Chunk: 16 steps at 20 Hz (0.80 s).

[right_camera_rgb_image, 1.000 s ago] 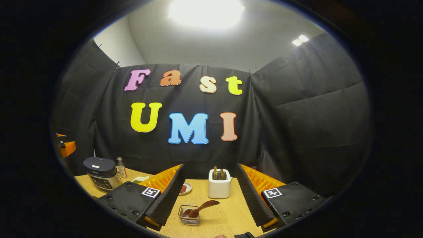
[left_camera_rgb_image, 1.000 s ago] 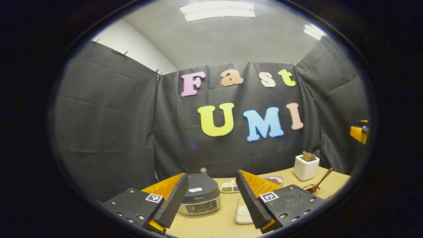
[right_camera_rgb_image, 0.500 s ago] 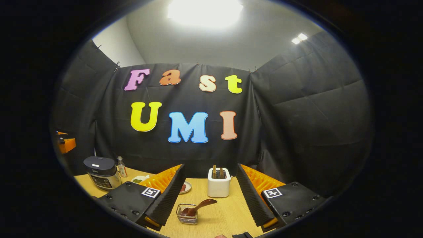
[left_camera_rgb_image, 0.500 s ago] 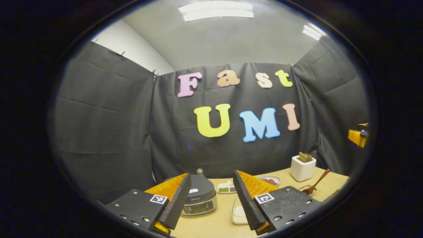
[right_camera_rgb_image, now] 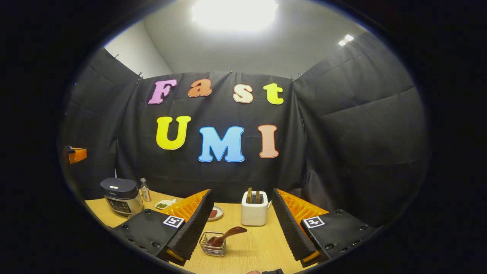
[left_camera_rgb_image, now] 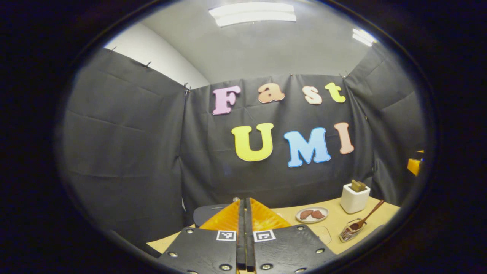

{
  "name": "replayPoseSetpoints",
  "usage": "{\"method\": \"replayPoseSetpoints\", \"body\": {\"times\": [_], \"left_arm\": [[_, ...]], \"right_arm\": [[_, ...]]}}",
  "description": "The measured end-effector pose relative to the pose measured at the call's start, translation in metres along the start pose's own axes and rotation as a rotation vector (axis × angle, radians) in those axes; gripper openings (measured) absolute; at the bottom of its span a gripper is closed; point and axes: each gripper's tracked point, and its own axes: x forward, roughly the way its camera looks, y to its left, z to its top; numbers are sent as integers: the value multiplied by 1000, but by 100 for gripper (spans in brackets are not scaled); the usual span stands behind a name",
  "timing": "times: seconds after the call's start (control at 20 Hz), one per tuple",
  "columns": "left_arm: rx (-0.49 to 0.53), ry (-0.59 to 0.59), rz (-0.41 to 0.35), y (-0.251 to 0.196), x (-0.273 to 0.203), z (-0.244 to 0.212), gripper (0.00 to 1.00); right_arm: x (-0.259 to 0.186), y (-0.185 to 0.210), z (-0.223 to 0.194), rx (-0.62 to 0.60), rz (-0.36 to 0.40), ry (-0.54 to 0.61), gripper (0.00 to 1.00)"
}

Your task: Close the left gripper, press the button to open the rice cooker; take a wooden spoon from the chopstick holder with the right hand, scoop a spoonful of rice and pour it into the rice cooker, then put the wooden spoon back into the chopstick holder.

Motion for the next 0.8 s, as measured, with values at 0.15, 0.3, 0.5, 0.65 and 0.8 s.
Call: {"method": "replayPoseSetpoints", "body": {"times": [0.15, 0.3, 0.5, 0.65, 0.8], "left_arm": [[12, -14, 6, 11, 14, 3, 2], [-13, 1, -11, 25, 42, -5, 1], [-34, 29, -31, 48, 86, -29, 0], [-47, 66, -66, 58, 118, -53, 2], [-63, 104, -94, 64, 145, -83, 0]], "right_arm": [[1, -2, -6, 3, 1, 14, 97], [6, 3, -6, 1, -24, 10, 97], [15, 14, -3, 12, -82, 9, 97], [20, 24, -4, -1, -125, 16, 96], [24, 38, -5, -17, -148, 25, 98]]}}
